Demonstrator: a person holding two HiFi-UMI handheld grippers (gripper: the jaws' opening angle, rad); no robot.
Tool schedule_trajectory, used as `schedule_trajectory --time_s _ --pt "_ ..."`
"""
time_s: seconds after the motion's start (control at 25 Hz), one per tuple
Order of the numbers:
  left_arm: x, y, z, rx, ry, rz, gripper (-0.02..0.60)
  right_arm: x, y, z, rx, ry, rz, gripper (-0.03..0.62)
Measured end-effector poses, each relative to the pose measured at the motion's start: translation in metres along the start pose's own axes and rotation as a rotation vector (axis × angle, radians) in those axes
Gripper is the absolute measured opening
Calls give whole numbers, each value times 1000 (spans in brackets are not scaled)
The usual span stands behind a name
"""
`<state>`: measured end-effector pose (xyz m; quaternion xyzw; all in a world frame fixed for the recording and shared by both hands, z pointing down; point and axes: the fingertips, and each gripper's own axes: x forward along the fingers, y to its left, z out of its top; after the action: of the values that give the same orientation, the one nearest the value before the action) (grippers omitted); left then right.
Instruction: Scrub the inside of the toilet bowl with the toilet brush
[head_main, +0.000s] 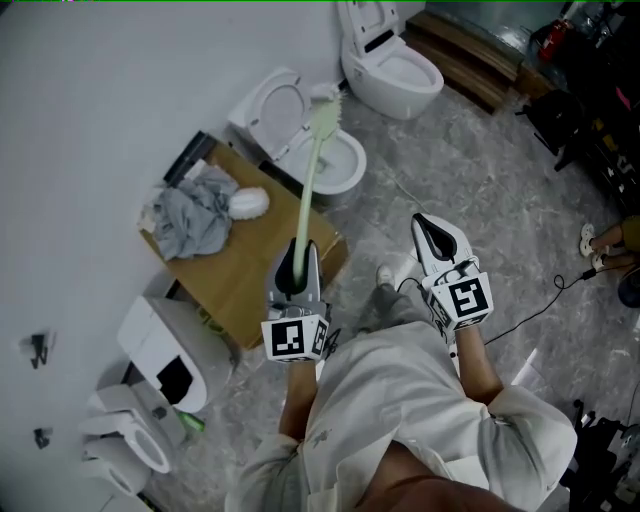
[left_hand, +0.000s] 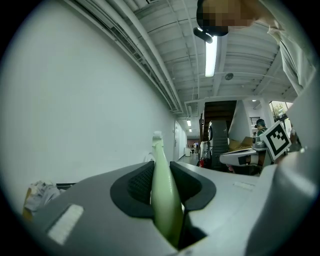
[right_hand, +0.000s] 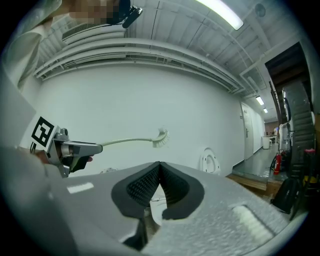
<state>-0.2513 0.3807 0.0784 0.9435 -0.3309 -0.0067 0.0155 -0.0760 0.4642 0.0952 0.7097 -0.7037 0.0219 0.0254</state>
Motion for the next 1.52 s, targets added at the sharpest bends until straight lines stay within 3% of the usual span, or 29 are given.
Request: schedule_trajectory --time_s 0.6,1.0,1.52 --pt "137 -5 -8 13 34 105 116 102 -110 -2 8 18 138 3" --pt "169 5 -30 13 56 154 117 146 -133 -17 8 40 203 3" --pt "227 56 -76 -41 94 212 116 234 -146 -49 -3 87 282 3"
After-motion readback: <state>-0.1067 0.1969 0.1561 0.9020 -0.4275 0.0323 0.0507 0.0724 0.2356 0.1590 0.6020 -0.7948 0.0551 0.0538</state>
